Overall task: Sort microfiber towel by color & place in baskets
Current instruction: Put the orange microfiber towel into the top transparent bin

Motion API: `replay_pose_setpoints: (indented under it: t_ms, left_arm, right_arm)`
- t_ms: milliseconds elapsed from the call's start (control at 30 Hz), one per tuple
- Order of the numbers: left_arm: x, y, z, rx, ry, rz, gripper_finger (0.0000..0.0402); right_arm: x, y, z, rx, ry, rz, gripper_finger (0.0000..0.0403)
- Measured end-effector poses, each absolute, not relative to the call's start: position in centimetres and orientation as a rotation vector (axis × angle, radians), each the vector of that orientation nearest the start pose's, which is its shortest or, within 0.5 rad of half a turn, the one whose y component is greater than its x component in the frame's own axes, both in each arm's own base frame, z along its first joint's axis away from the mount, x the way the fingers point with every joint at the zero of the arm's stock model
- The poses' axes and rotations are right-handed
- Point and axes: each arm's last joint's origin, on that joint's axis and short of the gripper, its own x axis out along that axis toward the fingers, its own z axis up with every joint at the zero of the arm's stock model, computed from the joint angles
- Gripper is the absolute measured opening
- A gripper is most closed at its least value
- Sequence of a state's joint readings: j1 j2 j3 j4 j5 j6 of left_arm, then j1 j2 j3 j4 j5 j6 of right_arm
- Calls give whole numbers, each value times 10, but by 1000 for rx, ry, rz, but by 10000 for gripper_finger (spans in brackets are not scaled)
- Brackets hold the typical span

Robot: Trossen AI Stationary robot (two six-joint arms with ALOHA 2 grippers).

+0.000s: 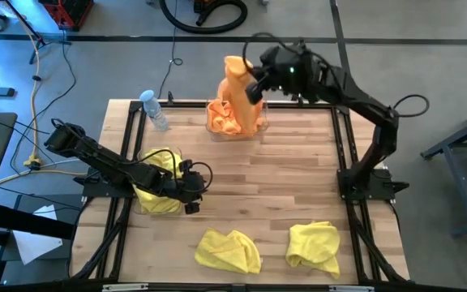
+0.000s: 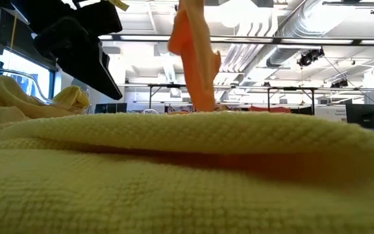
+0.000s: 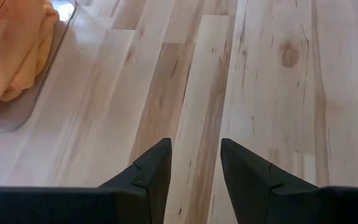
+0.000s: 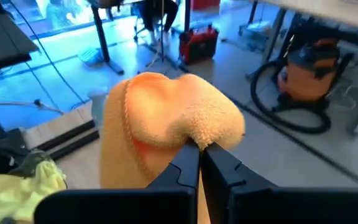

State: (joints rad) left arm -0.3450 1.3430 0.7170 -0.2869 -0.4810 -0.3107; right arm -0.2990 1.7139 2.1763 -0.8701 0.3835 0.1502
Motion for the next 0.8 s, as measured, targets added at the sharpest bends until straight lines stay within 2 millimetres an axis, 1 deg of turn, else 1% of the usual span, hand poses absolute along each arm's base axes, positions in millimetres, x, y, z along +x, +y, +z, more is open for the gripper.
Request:
replay_pose_setpoints:
  t_ms: [67, 100, 167, 267, 367, 433, 533, 667, 733, 800]
  left_arm:
    - [241, -72, 192, 75, 802, 252, 129]
    - [241, -72, 192, 75, 802, 252, 129]
    - [241, -72, 192, 75, 803, 252, 129]
    - [241, -72, 192, 76, 804, 253, 129]
    - [241, -72, 192, 76, 804, 253, 129]
    - [241, -72, 192, 76, 804, 253, 129]
    - [241, -72, 192, 75, 804, 253, 129]
    - [241, -73, 192, 74, 802, 253, 129]
    - [241, -72, 192, 74, 802, 253, 129]
    - [242, -71, 192, 72, 802, 258, 129]
  right_arm:
    - [320, -124, 481, 164, 398, -702, 0]
    - [321, -132, 473, 174, 436, -718, 0]
    - [325, -142, 456, 182, 522, -747, 0]
    - [333, -152, 427, 219, 615, -772, 0]
    - [344, -159, 389, 255, 719, -751, 0]
    - [352, -162, 361, 271, 790, -736, 0]
    - [357, -168, 322, 306, 853, -740, 0]
    - [362, -183, 275, 332, 888, -771, 0]
    - [367, -191, 259, 367, 862, -774, 0]
    - [375, -196, 246, 415, 839, -732, 0]
